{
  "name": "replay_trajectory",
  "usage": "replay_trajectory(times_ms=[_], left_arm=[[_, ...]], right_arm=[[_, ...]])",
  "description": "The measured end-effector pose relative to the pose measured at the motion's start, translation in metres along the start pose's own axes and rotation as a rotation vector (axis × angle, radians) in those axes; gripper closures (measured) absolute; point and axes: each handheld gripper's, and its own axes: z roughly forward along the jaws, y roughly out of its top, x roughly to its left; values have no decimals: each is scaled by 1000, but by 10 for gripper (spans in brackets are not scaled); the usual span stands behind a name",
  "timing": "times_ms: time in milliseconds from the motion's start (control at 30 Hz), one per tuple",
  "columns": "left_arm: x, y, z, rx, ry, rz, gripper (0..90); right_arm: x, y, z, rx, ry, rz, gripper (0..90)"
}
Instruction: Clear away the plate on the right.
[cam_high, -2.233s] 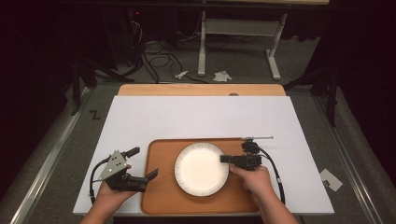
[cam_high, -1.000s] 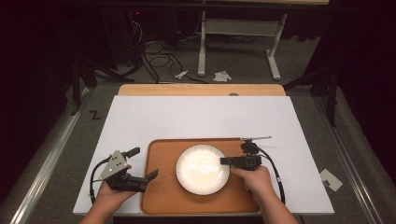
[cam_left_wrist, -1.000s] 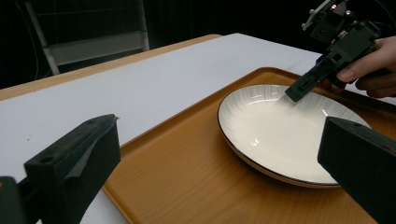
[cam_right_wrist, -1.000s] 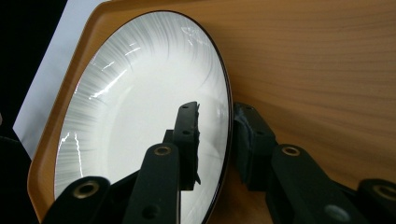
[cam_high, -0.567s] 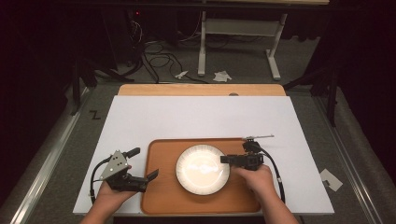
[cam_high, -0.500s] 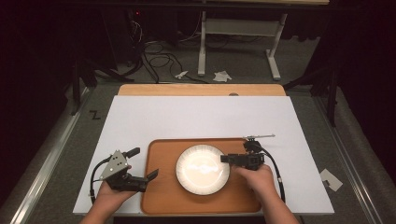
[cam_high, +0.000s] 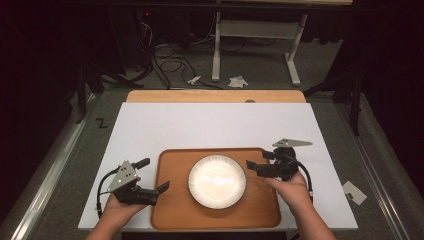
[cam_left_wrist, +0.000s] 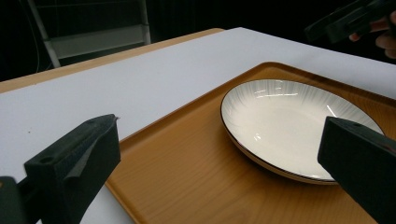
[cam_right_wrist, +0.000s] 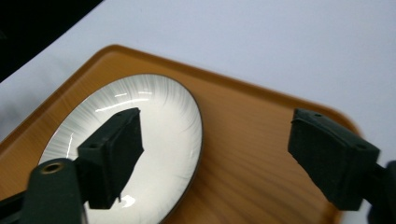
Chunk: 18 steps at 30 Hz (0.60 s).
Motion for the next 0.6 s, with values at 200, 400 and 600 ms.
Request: replay_trajectory(times_ms=[200, 400, 600], left_arm=[[-1, 0, 1, 9, 0, 1, 3], [-1, -1, 3, 20, 0, -9, 3], [-1, -2, 7, 39, -2, -7, 3]], right_arm=[[-9, -15, -36, -122, -71, -40, 19], [-20, -40, -56, -206, -92, -47, 0], [-21, -43, -56, -240, -83, -48, 0]])
